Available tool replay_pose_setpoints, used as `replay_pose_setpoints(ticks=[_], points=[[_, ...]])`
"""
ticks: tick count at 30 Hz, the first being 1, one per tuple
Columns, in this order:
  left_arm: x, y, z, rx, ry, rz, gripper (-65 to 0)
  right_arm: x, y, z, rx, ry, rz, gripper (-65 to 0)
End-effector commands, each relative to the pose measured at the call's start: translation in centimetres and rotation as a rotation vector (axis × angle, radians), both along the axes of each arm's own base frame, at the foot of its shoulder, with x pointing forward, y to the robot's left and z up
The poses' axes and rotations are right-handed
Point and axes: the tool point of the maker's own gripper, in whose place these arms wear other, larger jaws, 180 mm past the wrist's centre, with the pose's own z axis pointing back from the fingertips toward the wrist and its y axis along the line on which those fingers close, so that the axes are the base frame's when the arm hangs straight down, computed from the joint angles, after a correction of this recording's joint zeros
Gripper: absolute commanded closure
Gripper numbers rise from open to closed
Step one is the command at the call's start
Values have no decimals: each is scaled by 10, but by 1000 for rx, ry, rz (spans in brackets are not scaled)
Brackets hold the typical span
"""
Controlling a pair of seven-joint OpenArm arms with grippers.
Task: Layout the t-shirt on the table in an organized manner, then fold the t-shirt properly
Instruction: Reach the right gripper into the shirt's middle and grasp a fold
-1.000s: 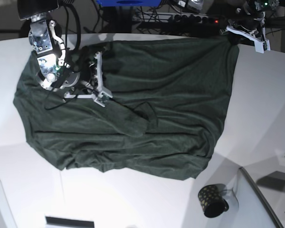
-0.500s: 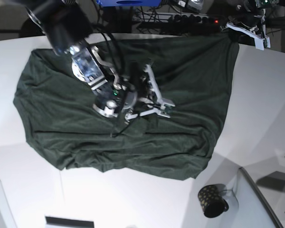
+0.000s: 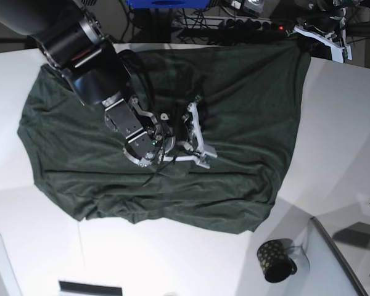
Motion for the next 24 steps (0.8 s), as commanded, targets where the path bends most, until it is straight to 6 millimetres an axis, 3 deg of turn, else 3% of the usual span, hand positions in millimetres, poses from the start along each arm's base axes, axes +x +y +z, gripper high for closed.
replay_pose_setpoints(ticks=[1, 9, 24], points=[[0, 4, 5, 11, -14, -1, 0, 18, 3, 9, 3, -34, -21, -5], [0, 4, 5, 11, -14, -1, 0, 42, -13, -1, -20, -72, -164, -3], [0, 9, 6, 21, -15, 4, 0, 40, -19, -6, -58, -61, -179, -2]])
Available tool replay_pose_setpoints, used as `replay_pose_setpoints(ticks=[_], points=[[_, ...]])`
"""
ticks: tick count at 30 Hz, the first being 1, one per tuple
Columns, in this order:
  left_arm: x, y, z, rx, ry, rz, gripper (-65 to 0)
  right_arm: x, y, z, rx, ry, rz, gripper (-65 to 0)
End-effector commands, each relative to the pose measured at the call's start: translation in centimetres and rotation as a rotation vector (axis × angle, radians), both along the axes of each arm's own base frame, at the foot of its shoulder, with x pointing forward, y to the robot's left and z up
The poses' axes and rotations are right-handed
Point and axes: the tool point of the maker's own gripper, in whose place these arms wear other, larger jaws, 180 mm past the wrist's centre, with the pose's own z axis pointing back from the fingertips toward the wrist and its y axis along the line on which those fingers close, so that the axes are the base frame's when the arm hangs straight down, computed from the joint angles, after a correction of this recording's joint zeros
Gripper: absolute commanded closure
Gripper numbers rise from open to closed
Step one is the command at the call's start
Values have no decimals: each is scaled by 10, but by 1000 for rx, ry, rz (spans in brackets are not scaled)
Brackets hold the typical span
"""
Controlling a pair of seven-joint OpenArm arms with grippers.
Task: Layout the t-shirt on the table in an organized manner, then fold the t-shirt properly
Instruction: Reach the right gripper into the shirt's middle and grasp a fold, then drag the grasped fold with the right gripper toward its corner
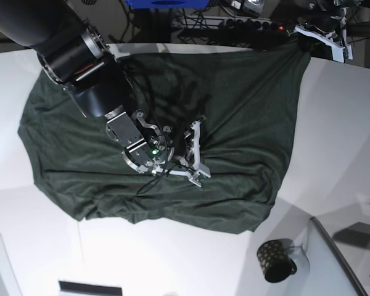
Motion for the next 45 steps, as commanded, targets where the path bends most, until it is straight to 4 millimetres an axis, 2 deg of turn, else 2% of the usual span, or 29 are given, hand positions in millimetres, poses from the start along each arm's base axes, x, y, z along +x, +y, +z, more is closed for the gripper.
replay_pose_setpoints(ticks=[1, 5, 7, 12, 14, 17, 21, 23, 25, 30, 35, 45], points=[[0, 7, 6, 18, -15, 2, 0, 6, -11, -2, -67, -4, -8, -2], [0, 7, 6, 20, -13, 1, -7, 6, -11, -2, -67, -4, -7, -2], [0, 8, 6, 21, -13, 2, -86, 6, -11, -2, -67, -4, -7, -2], [-4, 8, 5, 21, -3, 2, -359, 5, -11, -3, -67, -2, -7, -2], [-10, 8, 4, 21, 10, 2, -416, 5, -11, -3, -70, 0, -6, -2], [-18, 10, -4, 11, 35, 18, -420, 2, -14, -5, -90, 16, 0, -2], [-34, 10, -26, -27, 87, 66, -421, 3, -5, 9, -59, -22, 5, -2], [-32, 2, -30, -58, 75, 36, -423, 2, -7, 18, -52, -54, 9, -2], [-23, -16, -30, -114, 31, -18, -421, 2, -7, 29, -46, -87, 14, -2], [-8, -8, -19, -128, -74, 10, -421, -4, -15, 55, -48, -151, 19, -2], [-1, -20, -20, -153, -87, -19, -420, -10, -22, 75, -53, -204, 24, -2], [3, -23, -44, -213, -67, 39, -420, -33, -47, 84, -79, -238, 30, -2]])
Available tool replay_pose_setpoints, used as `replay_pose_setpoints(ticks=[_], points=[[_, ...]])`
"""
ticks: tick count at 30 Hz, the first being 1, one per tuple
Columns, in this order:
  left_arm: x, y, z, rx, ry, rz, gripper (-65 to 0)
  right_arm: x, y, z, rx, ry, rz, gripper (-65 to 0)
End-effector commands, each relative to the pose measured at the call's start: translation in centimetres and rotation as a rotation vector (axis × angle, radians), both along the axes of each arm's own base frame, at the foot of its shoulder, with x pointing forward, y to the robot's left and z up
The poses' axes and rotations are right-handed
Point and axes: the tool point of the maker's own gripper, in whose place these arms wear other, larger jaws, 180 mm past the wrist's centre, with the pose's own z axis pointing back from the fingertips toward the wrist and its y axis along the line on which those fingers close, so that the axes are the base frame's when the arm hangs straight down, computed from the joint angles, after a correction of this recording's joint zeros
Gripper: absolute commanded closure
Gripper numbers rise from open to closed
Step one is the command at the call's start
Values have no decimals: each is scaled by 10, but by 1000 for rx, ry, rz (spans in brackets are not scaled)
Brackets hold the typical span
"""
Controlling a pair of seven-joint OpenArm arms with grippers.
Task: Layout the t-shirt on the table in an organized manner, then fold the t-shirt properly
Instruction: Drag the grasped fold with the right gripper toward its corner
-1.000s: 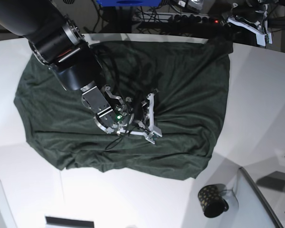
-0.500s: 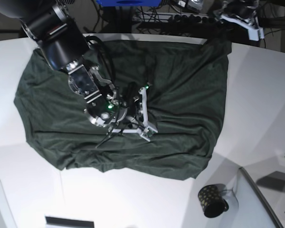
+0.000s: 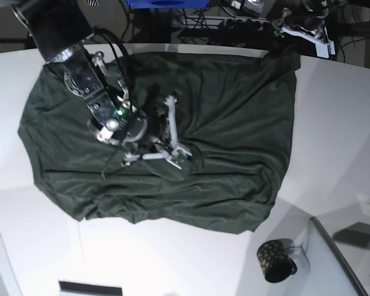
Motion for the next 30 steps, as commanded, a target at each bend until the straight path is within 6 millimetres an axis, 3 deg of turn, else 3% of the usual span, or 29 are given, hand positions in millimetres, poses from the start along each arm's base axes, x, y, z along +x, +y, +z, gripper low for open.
replay_pose_setpoints(ticks=[1, 6, 17, 18, 22, 24, 30], points=[[1, 6, 5, 12, -19, 1, -420, 11, 3, 15, 29, -47, 0, -2], [11, 6, 7, 11, -39, 2, -420, 4, -11, 4, 8, -23, -17, -2], [26, 5, 11, 14, -72, -5, -410, 0, -13, 1, 2, -14, -17, -2], [26, 5, 11, 14, -72, -6, -375, 0, -13, 1, 2, -14, -17, -2], [27, 6, 11, 14, -74, -1, -105, -1, -14, 0, 0, -11, -17, -2], [28, 6, 12, 14, -75, -1, -10, -5, -17, -4, -6, -1, -18, -2], [29, 6, 12, 16, -78, -2, 0, -11, -24, -9, -19, 13, -24, -2]])
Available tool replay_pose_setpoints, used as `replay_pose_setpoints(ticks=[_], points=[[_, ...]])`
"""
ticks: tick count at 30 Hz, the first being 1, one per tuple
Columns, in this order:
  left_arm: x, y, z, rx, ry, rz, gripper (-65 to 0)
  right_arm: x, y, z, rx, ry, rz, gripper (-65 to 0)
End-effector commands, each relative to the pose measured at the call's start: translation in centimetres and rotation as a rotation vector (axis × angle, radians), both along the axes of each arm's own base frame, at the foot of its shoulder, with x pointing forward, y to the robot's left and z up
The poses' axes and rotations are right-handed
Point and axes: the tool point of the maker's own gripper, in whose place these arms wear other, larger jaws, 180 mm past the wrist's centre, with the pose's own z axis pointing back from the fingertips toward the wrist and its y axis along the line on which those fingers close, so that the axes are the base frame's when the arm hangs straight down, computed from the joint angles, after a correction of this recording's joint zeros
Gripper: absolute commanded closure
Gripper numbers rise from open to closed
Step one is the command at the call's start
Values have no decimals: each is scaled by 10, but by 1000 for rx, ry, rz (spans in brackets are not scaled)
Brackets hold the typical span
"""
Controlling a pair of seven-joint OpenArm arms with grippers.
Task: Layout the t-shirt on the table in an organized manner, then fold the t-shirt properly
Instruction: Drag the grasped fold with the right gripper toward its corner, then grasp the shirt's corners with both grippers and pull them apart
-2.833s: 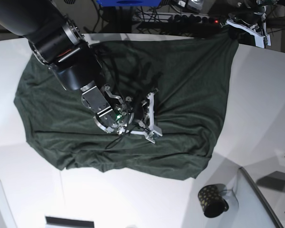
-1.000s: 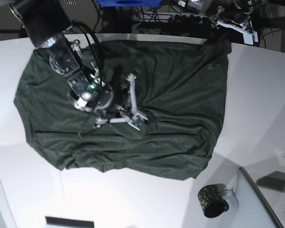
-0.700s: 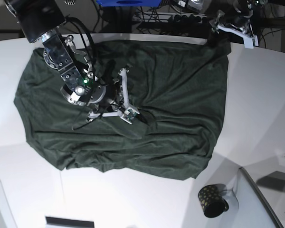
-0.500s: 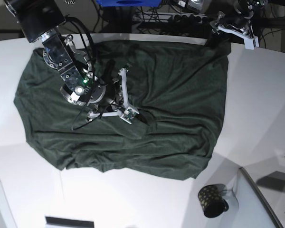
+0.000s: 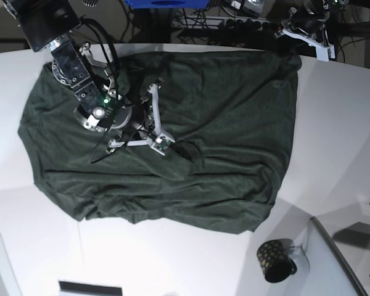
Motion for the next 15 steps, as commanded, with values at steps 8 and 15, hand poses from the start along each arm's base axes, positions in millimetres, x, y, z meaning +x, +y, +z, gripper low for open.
replay_pose_setpoints(ticks=[8, 15], points=[[30, 12, 37, 80, -128, -29, 0, 27, -89, 46, 170, -125, -450, -8], [34, 12, 42, 91, -139, -41, 0, 4, -227, 40, 209, -87, -919, -273]])
